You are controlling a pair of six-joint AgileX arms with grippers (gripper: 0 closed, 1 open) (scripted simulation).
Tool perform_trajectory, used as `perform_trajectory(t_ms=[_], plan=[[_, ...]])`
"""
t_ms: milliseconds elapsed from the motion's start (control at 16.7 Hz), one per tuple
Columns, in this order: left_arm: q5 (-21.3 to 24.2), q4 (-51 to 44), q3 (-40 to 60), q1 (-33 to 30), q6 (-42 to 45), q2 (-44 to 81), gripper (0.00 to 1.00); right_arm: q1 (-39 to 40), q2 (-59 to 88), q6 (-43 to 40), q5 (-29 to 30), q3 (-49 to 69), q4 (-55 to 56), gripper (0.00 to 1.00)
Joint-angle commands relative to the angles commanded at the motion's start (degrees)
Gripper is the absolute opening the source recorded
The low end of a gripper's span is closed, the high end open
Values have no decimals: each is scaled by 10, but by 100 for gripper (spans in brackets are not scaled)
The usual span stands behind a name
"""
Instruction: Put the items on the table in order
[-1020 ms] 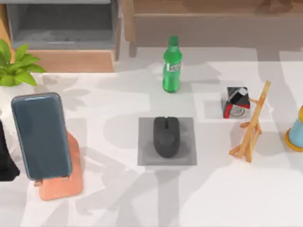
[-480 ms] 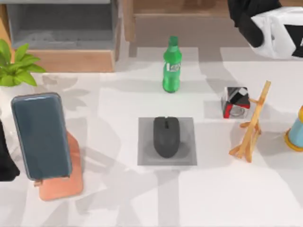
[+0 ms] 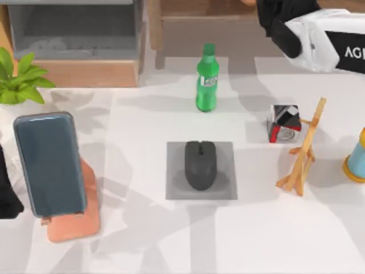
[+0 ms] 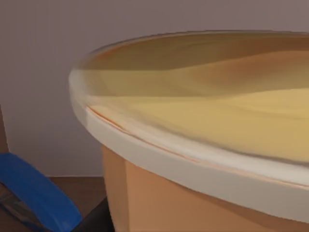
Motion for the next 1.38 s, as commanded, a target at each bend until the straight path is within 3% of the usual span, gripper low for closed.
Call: perform_trajectory(t_ms=[540, 1320, 1380], plan=[[0, 0, 0, 0, 0, 0, 100, 0, 0, 0, 0, 0, 0, 0], [0, 0, 0, 0, 0, 0, 100, 0, 0, 0, 0, 0, 0, 98], [0, 0, 0, 0, 0, 0, 100, 0, 0, 0, 0, 0, 0, 100]])
